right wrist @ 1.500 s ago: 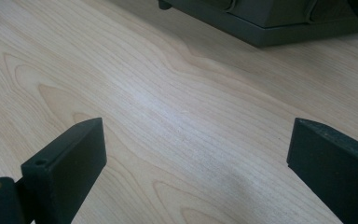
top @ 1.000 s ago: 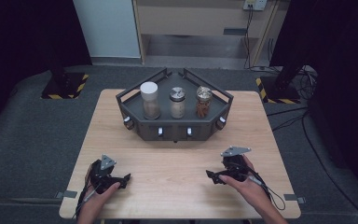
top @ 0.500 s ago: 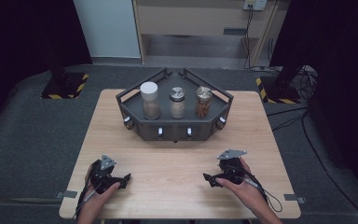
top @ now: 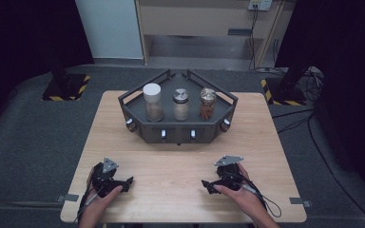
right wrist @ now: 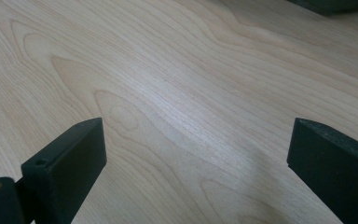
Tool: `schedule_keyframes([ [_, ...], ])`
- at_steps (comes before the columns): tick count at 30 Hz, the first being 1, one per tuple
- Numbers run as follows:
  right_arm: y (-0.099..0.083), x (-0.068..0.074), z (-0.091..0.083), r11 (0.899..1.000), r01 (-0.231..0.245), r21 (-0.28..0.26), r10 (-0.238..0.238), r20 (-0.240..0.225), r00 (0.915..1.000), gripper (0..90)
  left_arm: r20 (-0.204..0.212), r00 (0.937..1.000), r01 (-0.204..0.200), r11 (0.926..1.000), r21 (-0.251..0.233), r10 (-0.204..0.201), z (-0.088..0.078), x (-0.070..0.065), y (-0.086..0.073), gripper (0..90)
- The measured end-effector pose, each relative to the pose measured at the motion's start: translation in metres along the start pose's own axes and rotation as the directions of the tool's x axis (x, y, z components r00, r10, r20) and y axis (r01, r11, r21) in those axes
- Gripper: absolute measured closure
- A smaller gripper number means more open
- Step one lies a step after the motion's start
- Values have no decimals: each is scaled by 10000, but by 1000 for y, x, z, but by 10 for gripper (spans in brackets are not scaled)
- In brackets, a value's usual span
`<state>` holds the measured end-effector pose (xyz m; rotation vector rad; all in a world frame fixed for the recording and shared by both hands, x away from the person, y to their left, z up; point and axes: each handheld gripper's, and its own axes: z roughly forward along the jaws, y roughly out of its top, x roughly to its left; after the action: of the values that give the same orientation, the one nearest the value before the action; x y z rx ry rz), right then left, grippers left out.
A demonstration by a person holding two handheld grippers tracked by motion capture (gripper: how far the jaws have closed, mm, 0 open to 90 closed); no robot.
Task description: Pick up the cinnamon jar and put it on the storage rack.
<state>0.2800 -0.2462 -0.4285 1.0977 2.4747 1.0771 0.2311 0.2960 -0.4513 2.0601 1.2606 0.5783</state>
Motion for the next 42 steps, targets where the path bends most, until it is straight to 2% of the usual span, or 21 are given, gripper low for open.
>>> schedule_keyframes([
  [14,-1,6,18,9991,81,424,-85,88,9999,46,13,10000,-24,10000,7,24,0,-1,0,0],
  [19,-2,9,21,9989,182,425,-189,161,9997,27,10,10000,-24,10000,8,24,0,-1,0,0],
  [28,-9,21,24,9978,602,266,-615,523,9967,6,26,10000,-50,10000,14,50,0,-1,0,0],
  [33,-17,22,24,9984,570,-54,-565,597,9966,4,38,10000,-57,10000,16,57,0,-2,0,0],
  [37,-29,22,24,9971,557,-513,-524,633,9966,5,44,10000,-54,10000,13,54,0,-2,0,0],
  [42,-29,22,24,9971,559,-511,-526,635,9966,5,41,10000,-52,10000,13,52,0,-2,0,0],
])
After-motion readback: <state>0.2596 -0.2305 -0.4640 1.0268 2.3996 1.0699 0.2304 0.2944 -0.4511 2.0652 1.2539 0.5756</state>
